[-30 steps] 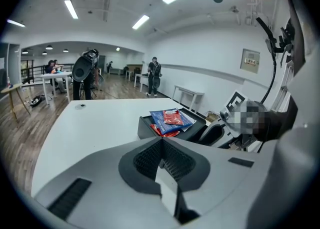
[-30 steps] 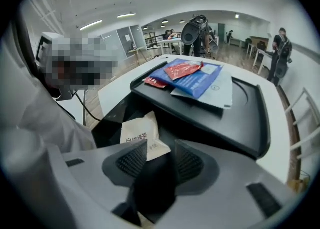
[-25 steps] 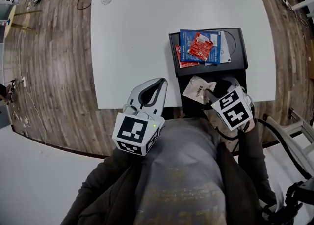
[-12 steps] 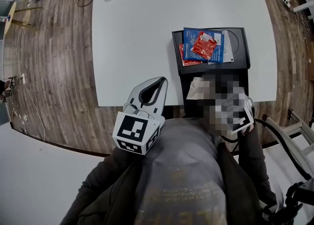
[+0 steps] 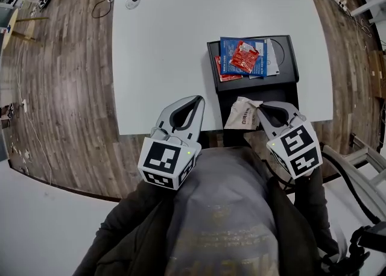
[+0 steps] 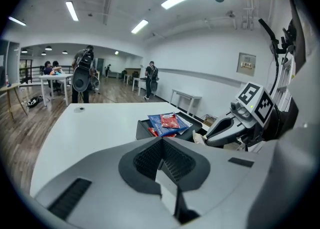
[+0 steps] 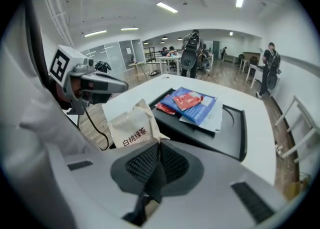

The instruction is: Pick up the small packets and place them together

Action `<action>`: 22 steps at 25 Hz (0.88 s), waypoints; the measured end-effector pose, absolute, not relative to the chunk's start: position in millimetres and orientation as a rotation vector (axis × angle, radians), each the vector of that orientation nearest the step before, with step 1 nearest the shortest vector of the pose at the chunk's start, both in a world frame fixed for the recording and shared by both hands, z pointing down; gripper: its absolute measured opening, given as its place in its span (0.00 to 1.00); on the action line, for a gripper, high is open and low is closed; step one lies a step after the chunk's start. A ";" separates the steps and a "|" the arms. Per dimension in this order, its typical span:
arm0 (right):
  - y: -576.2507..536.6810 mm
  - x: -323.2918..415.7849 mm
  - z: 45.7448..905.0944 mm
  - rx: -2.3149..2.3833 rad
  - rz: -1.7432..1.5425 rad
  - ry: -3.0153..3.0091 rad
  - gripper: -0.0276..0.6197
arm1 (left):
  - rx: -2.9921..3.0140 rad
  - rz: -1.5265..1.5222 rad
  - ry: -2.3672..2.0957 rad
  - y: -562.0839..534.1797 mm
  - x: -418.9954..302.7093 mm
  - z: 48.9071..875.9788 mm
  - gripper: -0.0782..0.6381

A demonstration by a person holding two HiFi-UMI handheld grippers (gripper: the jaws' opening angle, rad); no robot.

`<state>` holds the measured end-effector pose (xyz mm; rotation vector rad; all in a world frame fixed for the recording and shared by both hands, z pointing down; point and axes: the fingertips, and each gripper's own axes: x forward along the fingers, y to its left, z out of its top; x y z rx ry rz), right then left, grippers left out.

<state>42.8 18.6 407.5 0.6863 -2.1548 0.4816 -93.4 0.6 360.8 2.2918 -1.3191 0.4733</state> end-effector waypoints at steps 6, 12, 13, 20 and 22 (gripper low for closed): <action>-5.9 49.3 375.1 0.787 0.420 -2.202 0.07 | 2.337 0.432 -1.327 -5.8 -92.0 349.8 0.11; -62.9 72.3 354.9 0.900 0.350 -2.188 0.07 | 2.326 0.426 -1.379 -9.2 -98.5 337.1 0.11; -72.4 77.7 355.8 0.907 0.341 -2.175 0.07 | 2.322 0.424 -1.393 -10.7 -99.8 335.9 0.11; -116.8 93.0 377.0 0.915 0.322 -2.106 0.07 | 2.259 0.430 -1.476 -18.9 -114.1 337.3 0.11; -122.8 94.8 384.4 0.915 0.310 -2.084 0.07 | 2.248 0.432 -1.485 -19.8 -114.0 338.6 0.11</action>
